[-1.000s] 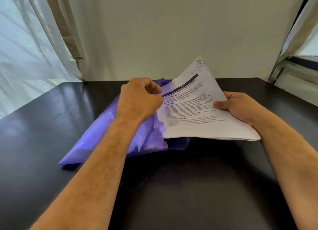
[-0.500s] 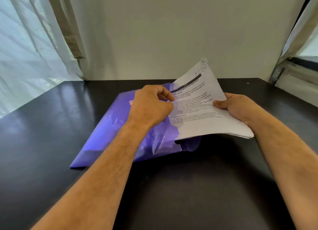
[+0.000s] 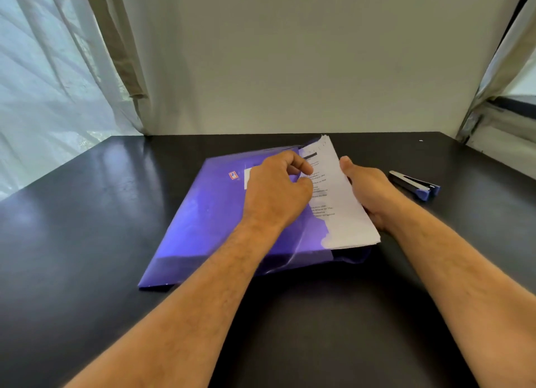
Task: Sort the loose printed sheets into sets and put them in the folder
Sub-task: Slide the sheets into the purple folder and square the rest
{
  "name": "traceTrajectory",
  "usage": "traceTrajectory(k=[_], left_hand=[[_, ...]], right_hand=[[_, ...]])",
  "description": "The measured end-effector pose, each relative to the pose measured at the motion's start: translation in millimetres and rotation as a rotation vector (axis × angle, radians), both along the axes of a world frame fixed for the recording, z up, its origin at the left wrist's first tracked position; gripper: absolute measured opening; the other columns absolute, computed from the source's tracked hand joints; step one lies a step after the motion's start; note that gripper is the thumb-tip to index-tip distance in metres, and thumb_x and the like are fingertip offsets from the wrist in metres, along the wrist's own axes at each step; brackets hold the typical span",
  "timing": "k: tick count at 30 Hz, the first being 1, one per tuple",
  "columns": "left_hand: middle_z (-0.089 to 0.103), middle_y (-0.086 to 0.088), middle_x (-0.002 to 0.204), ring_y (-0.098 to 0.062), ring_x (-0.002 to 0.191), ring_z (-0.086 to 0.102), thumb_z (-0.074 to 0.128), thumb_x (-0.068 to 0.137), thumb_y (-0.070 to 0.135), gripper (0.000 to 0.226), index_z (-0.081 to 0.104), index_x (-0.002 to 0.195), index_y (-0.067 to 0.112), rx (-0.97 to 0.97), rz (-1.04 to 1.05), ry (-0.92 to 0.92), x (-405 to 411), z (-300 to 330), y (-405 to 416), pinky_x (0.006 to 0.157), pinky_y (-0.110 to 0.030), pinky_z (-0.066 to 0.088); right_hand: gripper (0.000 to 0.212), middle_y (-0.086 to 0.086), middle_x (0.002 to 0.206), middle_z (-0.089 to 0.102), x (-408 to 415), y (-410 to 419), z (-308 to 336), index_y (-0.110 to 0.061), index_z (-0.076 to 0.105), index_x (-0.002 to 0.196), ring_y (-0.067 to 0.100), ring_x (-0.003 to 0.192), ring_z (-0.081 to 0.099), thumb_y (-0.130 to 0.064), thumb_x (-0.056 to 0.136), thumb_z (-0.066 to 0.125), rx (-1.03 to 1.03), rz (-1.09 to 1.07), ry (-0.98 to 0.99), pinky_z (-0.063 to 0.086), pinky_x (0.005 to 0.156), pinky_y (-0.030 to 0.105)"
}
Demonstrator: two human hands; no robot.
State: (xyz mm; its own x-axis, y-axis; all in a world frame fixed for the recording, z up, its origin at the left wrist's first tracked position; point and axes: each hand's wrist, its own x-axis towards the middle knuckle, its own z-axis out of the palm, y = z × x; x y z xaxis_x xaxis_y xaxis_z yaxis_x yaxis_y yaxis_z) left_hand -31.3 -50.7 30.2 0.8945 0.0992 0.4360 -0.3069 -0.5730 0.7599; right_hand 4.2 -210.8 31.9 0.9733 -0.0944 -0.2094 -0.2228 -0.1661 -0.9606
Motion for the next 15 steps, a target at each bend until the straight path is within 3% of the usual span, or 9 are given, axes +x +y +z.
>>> traceTrajectory(k=[3,7,11,15], left_hand=[[0.061,0.021,0.087,-0.002,0.082,0.063,0.064,0.086,0.015,0.015,0.067,0.088,0.029,-0.016,0.001,-0.005,0.9,-3.6,-3.4,0.056,-0.006,0.039],[0.06,0.021,0.09,-0.006,0.082,0.062,0.064,0.086,0.015,0.016,0.068,0.09,0.029,-0.023,0.005,-0.045,-0.8,-4.1,-7.1,0.064,-0.011,0.042],[0.058,0.017,0.085,-0.004,0.079,0.06,0.063,0.086,0.014,0.02,0.066,0.097,0.03,-0.017,-0.011,-0.049,-2.9,-3.0,-8.2,0.058,-0.004,0.037],[0.056,0.019,0.084,-0.003,0.078,0.059,0.062,0.088,0.014,0.02,0.066,0.101,0.029,-0.001,-0.016,-0.05,-4.6,-3.2,-8.2,0.057,-0.004,0.038]], right_hand=[[0.024,0.011,0.103,0.076,4.2,-15.6,0.7,-0.011,0.062,0.12,0.031,0.094,0.074,-0.021,0.103,0.048,0.048,0.042,0.023,0.056,0.093,0.048],[0.033,0.012,0.106,0.075,1.9,-15.5,-2.4,-0.011,0.067,0.121,0.031,0.096,0.073,0.002,0.098,0.049,-0.063,0.15,-0.07,0.056,0.092,0.046],[0.027,0.021,0.086,0.07,-5.9,11.9,-8.9,-0.012,0.073,0.112,0.025,0.063,0.058,-0.001,0.096,0.055,-0.107,0.288,-0.18,0.046,0.053,0.029],[0.03,0.016,0.08,0.073,-3.8,14.0,-6.5,-0.007,0.071,0.115,0.014,0.055,0.066,0.005,0.097,0.051,-0.037,0.331,-0.165,0.05,0.044,0.021]])
